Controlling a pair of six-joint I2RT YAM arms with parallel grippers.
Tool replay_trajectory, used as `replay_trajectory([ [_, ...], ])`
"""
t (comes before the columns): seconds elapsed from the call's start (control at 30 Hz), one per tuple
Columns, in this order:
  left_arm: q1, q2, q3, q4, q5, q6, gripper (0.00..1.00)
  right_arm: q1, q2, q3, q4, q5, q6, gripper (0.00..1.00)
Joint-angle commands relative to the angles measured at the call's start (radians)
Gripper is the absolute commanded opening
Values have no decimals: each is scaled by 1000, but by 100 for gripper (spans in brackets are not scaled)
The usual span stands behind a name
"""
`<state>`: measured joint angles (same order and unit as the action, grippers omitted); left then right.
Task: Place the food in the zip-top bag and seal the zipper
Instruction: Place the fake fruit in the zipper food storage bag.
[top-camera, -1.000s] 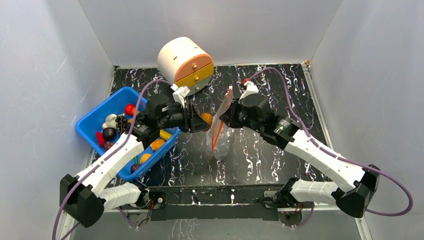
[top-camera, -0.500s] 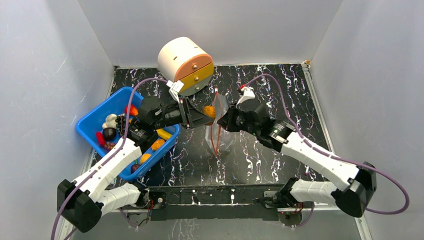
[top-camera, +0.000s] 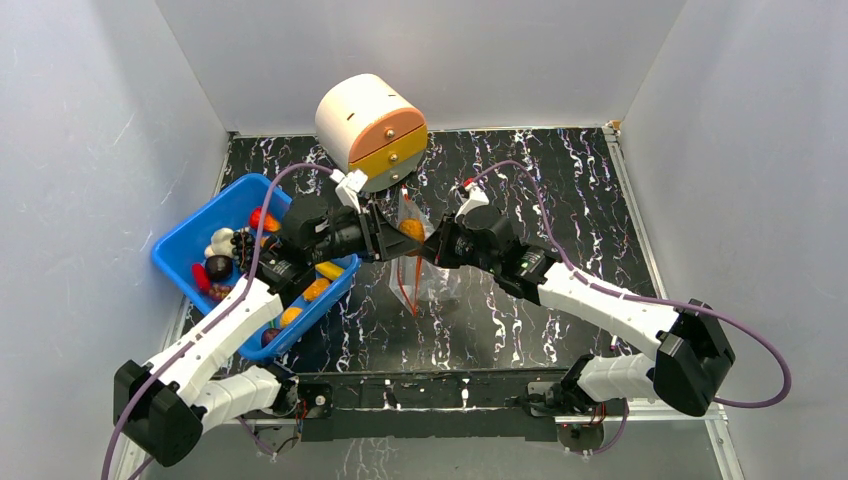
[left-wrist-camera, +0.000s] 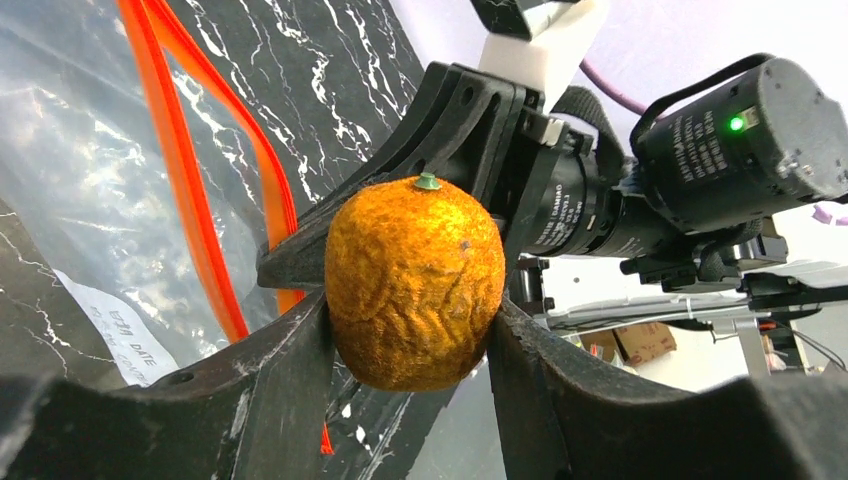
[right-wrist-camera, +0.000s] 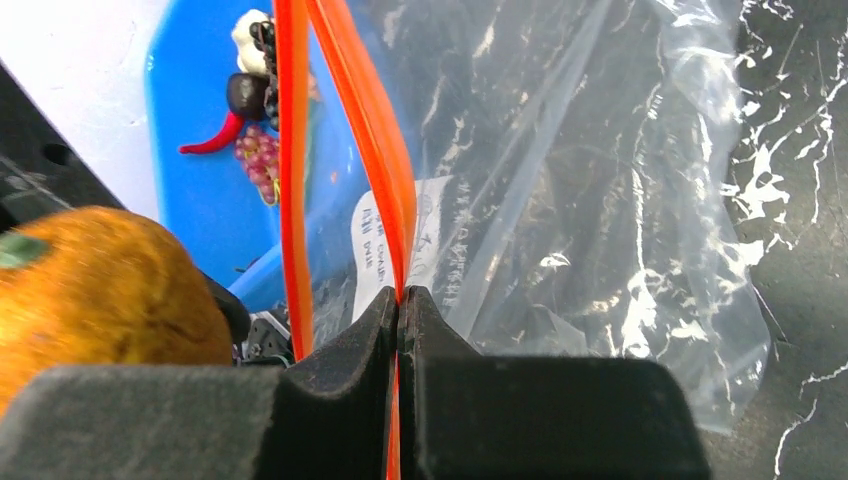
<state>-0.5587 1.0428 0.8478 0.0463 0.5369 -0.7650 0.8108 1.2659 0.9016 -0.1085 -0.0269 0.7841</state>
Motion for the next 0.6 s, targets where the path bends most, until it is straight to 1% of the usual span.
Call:
replay_trajectory([
  [0.0,-2,28,-29,75,87,20,37,4,-20,10,109,-10,21,0],
  [0.1,-2,42,-27,50,70,31,37,4,-22,4,110,-12,26,0],
  [0.27,-3,51,-6,-85,-31,129,36,4,-29,4,114,-10,29,0],
  [0.43,-2,52,2,-184,-128,177,36,4,-41,7,109,-4,25,0],
  [0.57,-2,71,8,-241,-194,204,35,4,-42,9,119,-32,19,0],
])
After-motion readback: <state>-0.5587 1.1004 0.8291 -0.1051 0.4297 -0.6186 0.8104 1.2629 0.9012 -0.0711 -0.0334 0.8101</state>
